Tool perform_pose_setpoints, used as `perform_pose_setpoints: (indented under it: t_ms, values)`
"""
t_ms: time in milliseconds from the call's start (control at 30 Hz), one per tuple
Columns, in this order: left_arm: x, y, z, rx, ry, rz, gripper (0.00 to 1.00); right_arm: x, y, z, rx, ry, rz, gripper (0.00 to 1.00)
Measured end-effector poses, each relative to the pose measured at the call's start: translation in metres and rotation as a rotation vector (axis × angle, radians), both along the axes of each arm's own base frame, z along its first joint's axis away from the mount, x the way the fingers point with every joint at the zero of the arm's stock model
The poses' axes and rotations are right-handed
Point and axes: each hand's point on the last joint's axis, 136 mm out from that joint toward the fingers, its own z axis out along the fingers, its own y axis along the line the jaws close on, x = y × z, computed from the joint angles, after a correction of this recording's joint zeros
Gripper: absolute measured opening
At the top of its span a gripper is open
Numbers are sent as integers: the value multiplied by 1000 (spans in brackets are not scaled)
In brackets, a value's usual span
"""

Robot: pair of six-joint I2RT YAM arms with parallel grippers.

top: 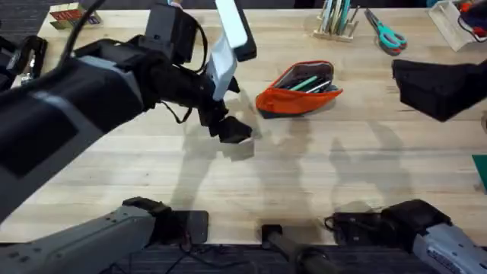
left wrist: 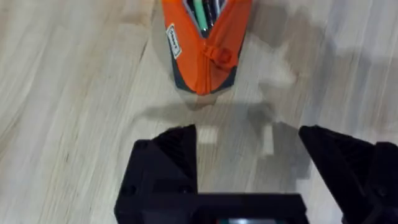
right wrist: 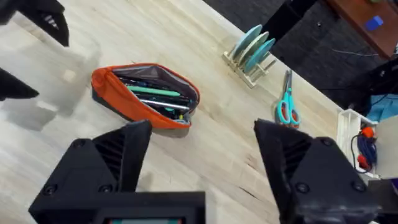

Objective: Unzip the bag, pick up the pens from the table one at a time and place them inside, then zip the bag closed.

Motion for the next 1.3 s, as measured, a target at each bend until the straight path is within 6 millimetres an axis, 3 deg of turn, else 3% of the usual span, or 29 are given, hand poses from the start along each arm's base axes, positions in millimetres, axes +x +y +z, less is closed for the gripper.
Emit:
perform_pose_setpoints:
  t_ms: [133,367,700,1033,1300]
  values:
    - [7,8,-5,-15,-17,-22,993,0,0,0,0,0,0,997]
    - [27,37,14,-149,-81,21,995,0,0,0,0,1,0,997]
    - [30,46,26,-222,-133,1,993,-2,8,0,69,22,10,998]
    - [30,46,27,-220,-140,-5,993,-11,29,-1,367,144,-34,998]
    - [30,46,26,-220,-140,-5,993,-19,31,-27,614,389,-253,998]
